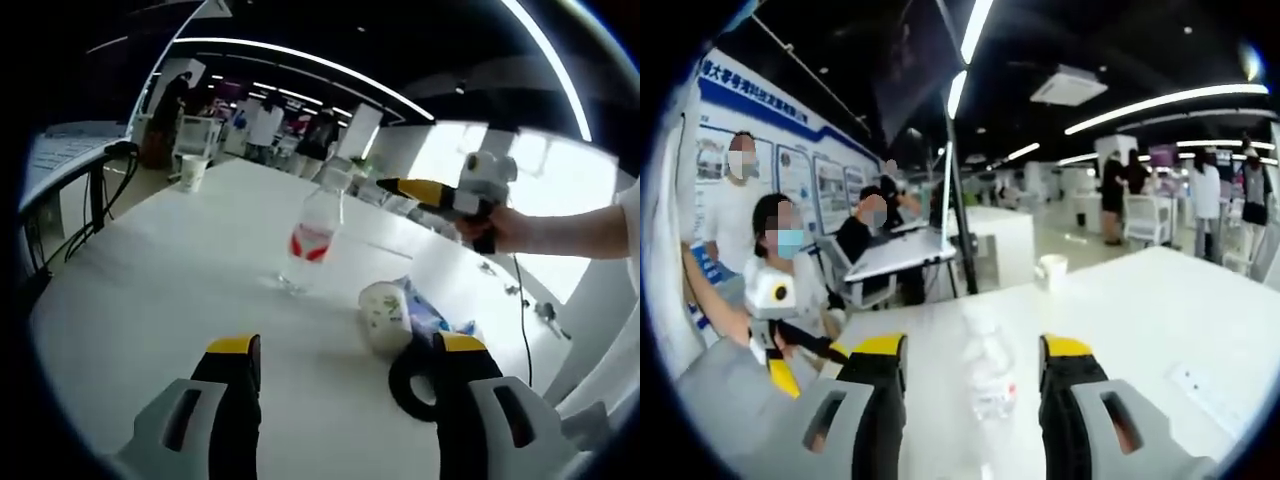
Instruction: Arrange the tabletop items into an orderly group along one side of the table until the central work area is clear of visible clutter.
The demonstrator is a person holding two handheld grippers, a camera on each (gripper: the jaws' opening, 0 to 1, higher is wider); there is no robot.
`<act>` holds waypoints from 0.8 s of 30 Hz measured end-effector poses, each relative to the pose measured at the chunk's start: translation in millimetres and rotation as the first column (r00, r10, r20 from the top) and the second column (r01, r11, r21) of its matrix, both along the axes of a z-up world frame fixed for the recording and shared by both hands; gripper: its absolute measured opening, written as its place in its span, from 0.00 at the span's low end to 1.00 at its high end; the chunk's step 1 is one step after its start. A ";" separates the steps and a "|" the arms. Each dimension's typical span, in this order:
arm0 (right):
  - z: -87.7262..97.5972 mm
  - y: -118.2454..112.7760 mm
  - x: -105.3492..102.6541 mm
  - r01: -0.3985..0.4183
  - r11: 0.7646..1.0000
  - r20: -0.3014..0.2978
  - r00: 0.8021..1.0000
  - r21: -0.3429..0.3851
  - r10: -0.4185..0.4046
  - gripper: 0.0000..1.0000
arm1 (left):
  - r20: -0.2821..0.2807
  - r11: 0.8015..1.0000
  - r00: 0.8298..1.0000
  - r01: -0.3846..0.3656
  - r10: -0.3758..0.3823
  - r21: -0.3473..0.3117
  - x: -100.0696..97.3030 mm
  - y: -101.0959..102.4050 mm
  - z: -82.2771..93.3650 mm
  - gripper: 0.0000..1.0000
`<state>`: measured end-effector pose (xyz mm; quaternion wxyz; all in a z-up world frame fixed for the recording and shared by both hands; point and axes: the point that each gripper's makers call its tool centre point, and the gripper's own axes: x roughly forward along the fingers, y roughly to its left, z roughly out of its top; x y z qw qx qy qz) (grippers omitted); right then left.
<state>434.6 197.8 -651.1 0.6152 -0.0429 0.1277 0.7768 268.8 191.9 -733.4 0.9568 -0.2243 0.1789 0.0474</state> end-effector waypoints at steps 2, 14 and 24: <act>-4.0 -3.7 -0.2 0.007 1.000 -0.014 1.000 -0.016 -0.007 0.52 | -0.002 1.000 1.000 0.001 -0.001 0.001 -0.3 0.7 -0.5 0.68; -25.1 -28.7 1.1 0.022 0.993 -0.063 0.998 -0.115 -0.030 0.55 | -0.012 1.000 1.000 0.017 -0.017 -0.004 -3.5 -3.6 -1.5 0.70; -34.9 -40.8 10.2 0.056 0.986 -0.095 0.993 -0.156 -0.072 0.53 | -0.028 1.000 0.999 0.029 -0.029 -0.007 -4.4 -7.8 -4.5 0.69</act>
